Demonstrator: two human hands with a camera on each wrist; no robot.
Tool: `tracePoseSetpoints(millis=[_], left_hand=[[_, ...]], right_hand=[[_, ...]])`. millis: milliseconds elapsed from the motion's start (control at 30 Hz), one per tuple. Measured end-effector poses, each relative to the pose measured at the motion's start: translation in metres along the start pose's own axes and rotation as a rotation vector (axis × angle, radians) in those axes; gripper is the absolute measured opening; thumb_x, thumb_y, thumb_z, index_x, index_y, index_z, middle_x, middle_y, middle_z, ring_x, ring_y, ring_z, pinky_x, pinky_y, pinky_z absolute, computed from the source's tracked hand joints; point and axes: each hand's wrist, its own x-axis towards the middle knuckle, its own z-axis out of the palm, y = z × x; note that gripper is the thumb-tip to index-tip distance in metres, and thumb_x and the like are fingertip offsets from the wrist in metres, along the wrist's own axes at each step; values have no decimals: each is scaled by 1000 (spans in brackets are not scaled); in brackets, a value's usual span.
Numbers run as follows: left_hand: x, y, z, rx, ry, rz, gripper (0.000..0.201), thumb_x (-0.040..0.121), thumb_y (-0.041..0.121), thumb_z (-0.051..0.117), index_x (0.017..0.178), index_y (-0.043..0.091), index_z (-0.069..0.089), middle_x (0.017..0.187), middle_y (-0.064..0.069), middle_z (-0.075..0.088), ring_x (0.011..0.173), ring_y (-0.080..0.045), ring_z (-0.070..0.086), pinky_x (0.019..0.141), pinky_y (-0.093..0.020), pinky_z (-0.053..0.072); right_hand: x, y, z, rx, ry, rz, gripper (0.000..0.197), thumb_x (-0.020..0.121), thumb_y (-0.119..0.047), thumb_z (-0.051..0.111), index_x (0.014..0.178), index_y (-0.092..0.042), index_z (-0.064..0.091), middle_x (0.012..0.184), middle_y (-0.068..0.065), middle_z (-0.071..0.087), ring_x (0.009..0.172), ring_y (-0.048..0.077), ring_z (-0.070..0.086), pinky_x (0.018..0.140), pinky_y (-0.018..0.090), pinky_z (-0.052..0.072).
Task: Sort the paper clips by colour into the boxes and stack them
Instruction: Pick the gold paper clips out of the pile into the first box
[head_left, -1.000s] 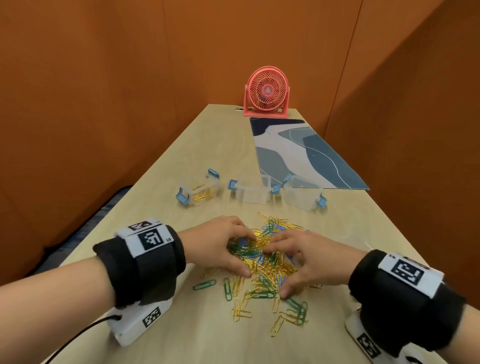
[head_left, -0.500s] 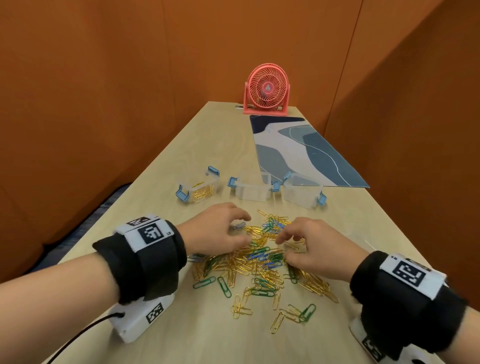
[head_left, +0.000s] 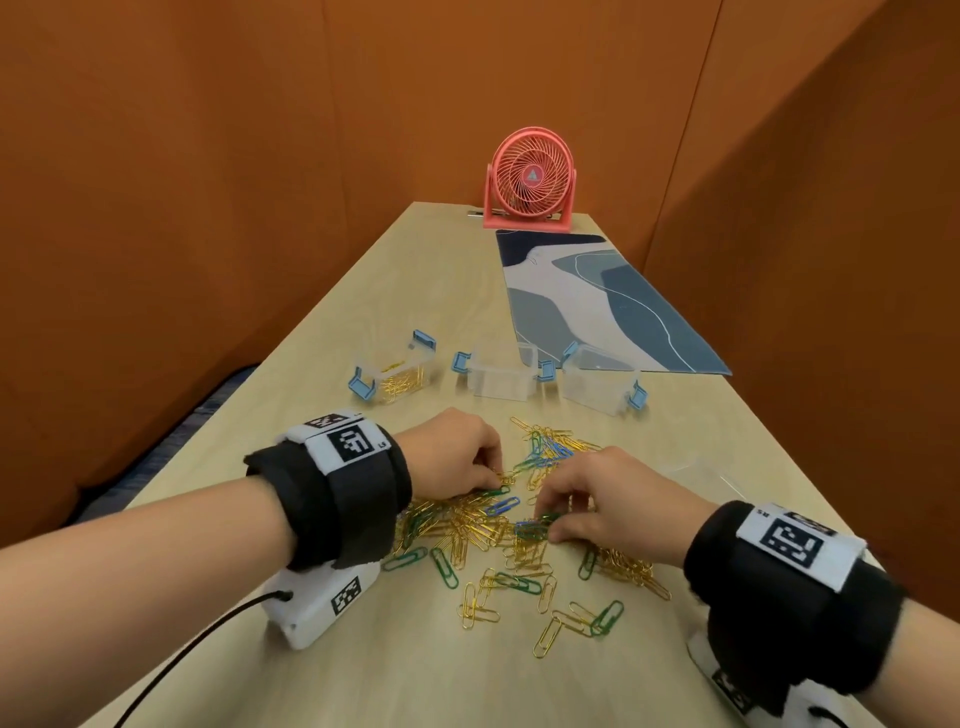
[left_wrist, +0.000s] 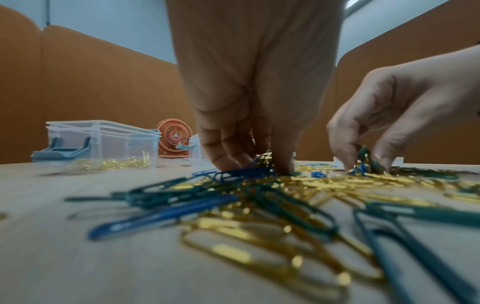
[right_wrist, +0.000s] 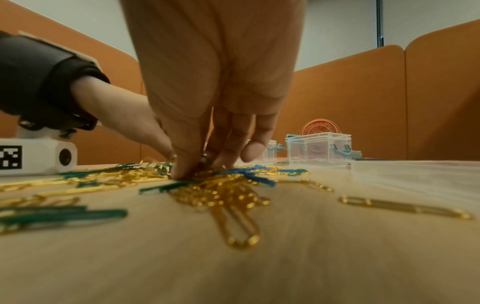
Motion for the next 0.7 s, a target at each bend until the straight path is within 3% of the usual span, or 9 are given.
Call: tracePoseSetpoints(millis=[133, 233, 333, 467, 600, 700], left_hand=[[-11, -6, -10, -121, 96, -45, 13, 88, 24, 63, 96, 15, 66, 89, 1, 66, 80, -12, 61, 74, -20, 49], [-23, -12, -21, -428, 158, -120, 11, 88, 14, 63, 97, 12, 66, 82, -1, 67, 73, -11, 61, 73, -22, 53], [-34, -20, -28, -756, 76, -214, 17, 92, 9, 55, 106, 11, 65, 81, -1, 66, 73, -11, 61, 69, -23, 53], [-41, -24, -30, -1102, -12, -342, 19, 97, 4, 43, 104, 4, 61, 82, -7, 63, 74, -16, 61, 63, -24, 51], [-43, -21, -31, -1326, -73, -408, 20, 96, 5, 39, 97, 4, 59, 71, -7, 61, 64, -17, 58, 52, -22, 51], [-45, -18, -27, -1193, -128, -387, 8, 91, 15, 55, 90, 10, 62, 74, -3, 59, 66, -14, 57, 58, -23, 49]], right_hand=[[0, 2, 1, -22, 80, 41, 23, 87, -30, 62, 109, -23, 68, 105, -3, 68, 93, 14, 60, 88, 31, 49], [-1, 1, 0, -10, 147, 54, 23, 92, -25, 54, 112, -23, 65, 102, -2, 68, 91, 15, 60, 85, 31, 50], [0, 1, 0, -2, 210, 88, 24, 94, -21, 48, 113, -25, 62, 99, -2, 68, 86, 16, 60, 81, 31, 51], [-2, 1, -1, 2, 250, 66, 26, 92, -25, 55, 116, -27, 61, 116, -7, 62, 104, 10, 55, 94, 28, 46], [-4, -14, -1, -10, 49, -115, 33, 84, -39, 64, 115, -30, 63, 120, -9, 57, 115, 9, 46, 102, 30, 37], [-3, -22, 6, -104, -65, -128, 47, 82, -49, 61, 125, -30, 57, 126, -7, 51, 119, 10, 42, 103, 30, 36]])
